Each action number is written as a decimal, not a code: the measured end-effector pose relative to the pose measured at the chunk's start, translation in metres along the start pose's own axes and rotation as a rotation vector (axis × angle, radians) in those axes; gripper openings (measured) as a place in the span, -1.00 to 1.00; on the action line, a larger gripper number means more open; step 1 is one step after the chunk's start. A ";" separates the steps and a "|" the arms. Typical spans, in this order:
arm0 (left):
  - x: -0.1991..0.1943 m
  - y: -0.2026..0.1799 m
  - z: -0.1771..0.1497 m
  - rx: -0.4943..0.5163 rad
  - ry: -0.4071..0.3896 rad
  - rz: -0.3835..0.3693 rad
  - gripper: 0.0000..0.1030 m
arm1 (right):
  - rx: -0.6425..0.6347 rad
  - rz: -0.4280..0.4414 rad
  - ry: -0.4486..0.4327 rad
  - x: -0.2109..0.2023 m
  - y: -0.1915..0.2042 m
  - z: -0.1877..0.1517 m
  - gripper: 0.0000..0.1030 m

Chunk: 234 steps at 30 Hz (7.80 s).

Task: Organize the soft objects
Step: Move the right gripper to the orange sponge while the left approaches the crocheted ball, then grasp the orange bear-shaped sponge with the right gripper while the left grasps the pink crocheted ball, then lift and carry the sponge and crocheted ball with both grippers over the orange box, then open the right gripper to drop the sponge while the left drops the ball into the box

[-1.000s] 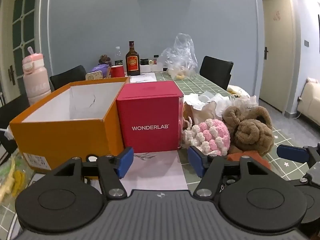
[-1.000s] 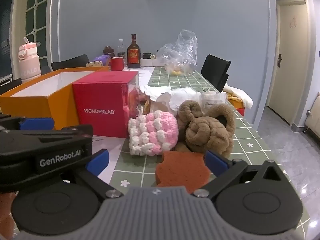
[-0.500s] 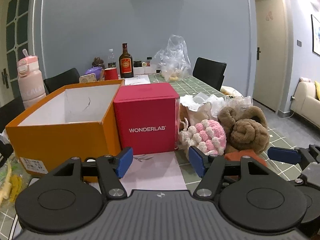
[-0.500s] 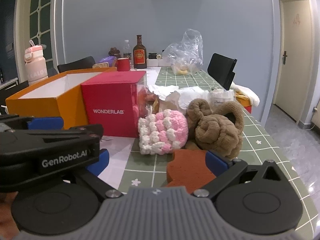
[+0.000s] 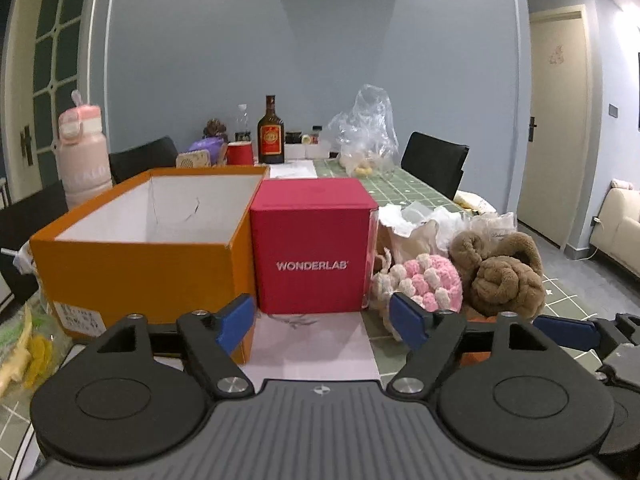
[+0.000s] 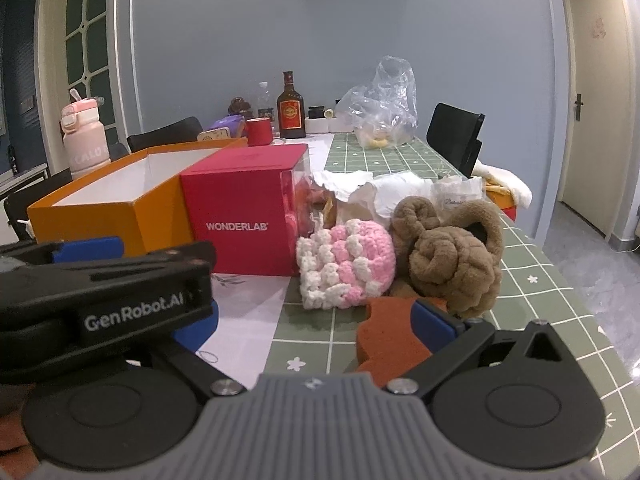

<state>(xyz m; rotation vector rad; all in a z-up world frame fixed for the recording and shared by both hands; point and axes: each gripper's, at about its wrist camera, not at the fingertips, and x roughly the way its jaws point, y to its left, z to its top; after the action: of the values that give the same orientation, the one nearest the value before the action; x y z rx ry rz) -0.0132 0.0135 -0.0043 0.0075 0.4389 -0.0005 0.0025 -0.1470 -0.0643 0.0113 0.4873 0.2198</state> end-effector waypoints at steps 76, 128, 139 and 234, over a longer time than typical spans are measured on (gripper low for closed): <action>0.035 -0.018 -0.011 -0.026 0.053 -0.094 1.00 | -0.026 -0.093 0.122 0.050 -0.050 -0.026 0.95; 0.143 -0.084 -0.003 0.011 0.178 -0.109 0.58 | -0.088 0.024 0.072 0.034 -0.084 -0.045 0.53; 0.109 -0.057 -0.008 -0.047 0.189 -0.240 0.18 | -0.091 0.022 0.069 0.033 -0.084 -0.045 0.49; -0.015 0.235 0.055 -0.191 -0.181 0.323 0.90 | -0.129 0.209 -0.076 0.155 0.186 0.101 0.64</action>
<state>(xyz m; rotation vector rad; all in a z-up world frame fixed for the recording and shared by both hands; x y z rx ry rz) -0.0030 0.2479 0.0540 -0.1085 0.2512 0.3565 0.1446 0.0713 -0.0352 -0.0556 0.3949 0.4536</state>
